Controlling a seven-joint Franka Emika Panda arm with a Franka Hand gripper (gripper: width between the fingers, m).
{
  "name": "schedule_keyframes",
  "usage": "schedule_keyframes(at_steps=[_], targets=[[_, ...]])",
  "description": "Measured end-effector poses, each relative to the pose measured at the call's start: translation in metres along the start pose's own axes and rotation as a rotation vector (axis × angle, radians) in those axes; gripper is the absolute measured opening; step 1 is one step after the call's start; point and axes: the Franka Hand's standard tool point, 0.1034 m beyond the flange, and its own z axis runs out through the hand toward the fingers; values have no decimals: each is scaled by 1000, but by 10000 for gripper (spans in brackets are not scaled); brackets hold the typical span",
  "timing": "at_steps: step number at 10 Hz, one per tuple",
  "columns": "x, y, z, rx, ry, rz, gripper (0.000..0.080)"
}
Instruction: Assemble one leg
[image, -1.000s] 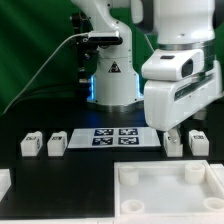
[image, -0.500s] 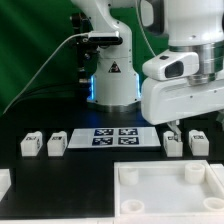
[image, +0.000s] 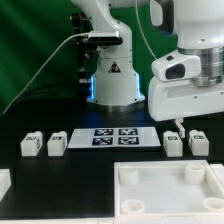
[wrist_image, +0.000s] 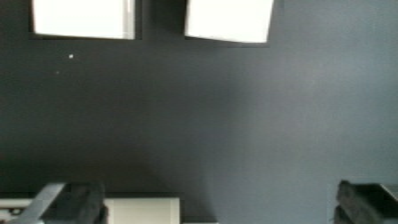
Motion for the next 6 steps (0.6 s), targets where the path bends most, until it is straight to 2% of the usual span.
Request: schedule_keyframes(at_steps=[1, 2, 3, 4, 5, 6], targets=[[-12, -3, 4, -9, -69, 18, 648], [-24, -6, 4, -18, -222, 51, 648], [-20, -10, 4, -13, -325, 77, 648], [-16, -10, 6, -3, -374, 95, 648], [-20, -6, 5, -4, -470, 105, 648], [-17, -4, 4, -4, -538, 107, 648]])
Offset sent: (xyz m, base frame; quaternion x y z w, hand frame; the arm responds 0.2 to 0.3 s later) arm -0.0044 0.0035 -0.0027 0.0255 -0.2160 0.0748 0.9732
